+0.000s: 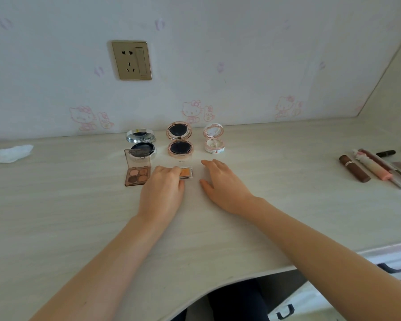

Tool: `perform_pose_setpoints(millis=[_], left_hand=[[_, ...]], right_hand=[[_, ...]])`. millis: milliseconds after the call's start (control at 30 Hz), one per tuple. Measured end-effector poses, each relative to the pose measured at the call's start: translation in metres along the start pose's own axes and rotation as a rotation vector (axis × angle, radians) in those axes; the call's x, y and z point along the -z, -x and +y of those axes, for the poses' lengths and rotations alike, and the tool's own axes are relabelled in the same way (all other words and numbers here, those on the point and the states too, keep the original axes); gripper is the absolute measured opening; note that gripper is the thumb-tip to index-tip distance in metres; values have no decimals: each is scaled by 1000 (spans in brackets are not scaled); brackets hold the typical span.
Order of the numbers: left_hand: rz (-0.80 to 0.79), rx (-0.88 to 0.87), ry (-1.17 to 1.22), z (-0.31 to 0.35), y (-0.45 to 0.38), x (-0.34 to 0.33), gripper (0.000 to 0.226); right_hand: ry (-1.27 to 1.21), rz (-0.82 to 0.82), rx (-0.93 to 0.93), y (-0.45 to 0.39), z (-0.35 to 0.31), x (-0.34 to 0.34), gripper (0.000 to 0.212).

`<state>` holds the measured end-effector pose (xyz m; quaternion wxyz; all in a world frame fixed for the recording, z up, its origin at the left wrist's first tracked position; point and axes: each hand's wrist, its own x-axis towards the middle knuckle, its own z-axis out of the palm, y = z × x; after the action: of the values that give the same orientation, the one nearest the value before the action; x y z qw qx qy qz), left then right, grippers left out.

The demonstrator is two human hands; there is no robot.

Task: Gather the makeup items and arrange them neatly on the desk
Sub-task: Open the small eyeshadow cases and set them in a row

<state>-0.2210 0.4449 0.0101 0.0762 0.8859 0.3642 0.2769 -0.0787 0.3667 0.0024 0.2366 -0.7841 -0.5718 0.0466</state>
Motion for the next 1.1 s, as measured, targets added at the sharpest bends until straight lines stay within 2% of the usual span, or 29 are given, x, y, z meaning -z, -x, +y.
perform_pose_setpoints(millis=[200,467,900,1033,1100], left_hand=[[20,-155,45,50,6,-11,14],[-52,-392,170,153,-4,-63,21],[-99,-576,317,328,-49,-140,23],[-162,-635,269,374,-68,-156,21],[-221,-606,282,390,-77,-164,21]], right_hand=[[318,40,54,38,44,35,51],[488,106,-74,104,132,105,43],[523,171,-417,167,271,208,32],[530,150,-504,166,307,230,32],[511,149,-532,160,324,238,29]])
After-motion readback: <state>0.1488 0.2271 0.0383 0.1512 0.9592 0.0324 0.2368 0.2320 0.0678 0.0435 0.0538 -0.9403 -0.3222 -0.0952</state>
